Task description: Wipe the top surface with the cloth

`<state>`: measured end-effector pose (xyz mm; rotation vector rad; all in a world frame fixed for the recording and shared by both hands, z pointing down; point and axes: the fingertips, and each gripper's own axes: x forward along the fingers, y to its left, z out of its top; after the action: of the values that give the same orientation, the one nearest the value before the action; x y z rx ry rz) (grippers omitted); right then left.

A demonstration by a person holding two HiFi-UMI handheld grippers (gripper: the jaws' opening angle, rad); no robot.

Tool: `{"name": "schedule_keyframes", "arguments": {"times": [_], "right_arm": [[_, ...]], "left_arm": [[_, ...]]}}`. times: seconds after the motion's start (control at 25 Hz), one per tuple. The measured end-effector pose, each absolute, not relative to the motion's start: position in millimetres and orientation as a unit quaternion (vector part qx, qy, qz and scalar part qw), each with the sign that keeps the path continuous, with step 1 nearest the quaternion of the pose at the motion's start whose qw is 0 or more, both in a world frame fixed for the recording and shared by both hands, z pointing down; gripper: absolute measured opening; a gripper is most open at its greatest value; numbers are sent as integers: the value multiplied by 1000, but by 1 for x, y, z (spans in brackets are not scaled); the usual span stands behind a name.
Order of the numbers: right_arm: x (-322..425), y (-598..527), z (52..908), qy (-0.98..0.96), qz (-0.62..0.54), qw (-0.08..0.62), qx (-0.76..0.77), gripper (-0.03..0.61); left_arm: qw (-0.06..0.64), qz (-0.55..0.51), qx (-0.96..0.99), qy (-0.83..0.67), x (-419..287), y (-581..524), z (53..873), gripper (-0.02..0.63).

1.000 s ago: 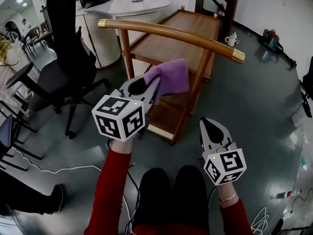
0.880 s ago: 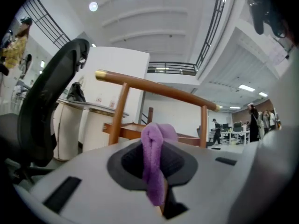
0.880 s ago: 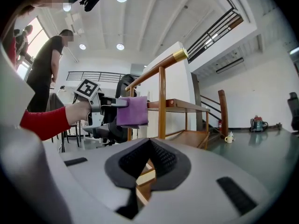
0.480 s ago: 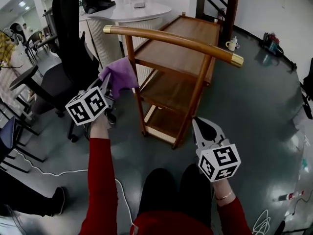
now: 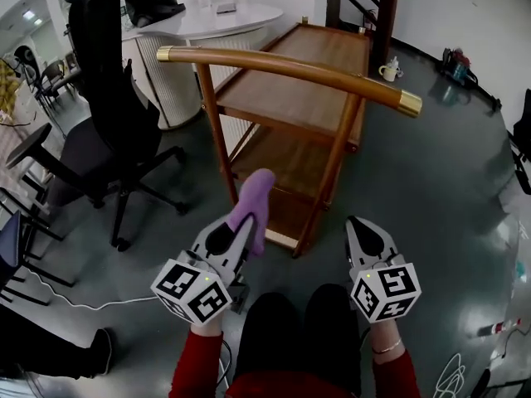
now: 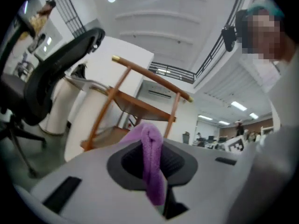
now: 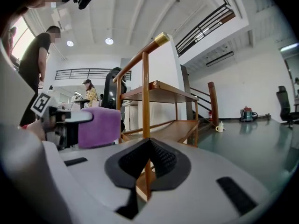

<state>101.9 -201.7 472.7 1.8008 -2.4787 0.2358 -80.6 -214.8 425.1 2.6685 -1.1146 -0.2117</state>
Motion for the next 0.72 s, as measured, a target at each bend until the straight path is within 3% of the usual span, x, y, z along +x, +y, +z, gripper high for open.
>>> {"name": "schedule_keyframes", "arguments": {"times": [0.12, 0.28, 0.72], "right_arm": [[117, -203, 474, -791, 79, 26, 607, 11], [126, -199, 484, -776, 93, 27, 624, 12], [105, -191, 513, -783, 118, 63, 608, 11]], "left_arm": [[144, -50, 945, -290, -12, -189, 454, 52], [123, 15, 957, -263, 41, -192, 485, 52], [120, 36, 933, -337, 24, -244, 504, 52]]}}
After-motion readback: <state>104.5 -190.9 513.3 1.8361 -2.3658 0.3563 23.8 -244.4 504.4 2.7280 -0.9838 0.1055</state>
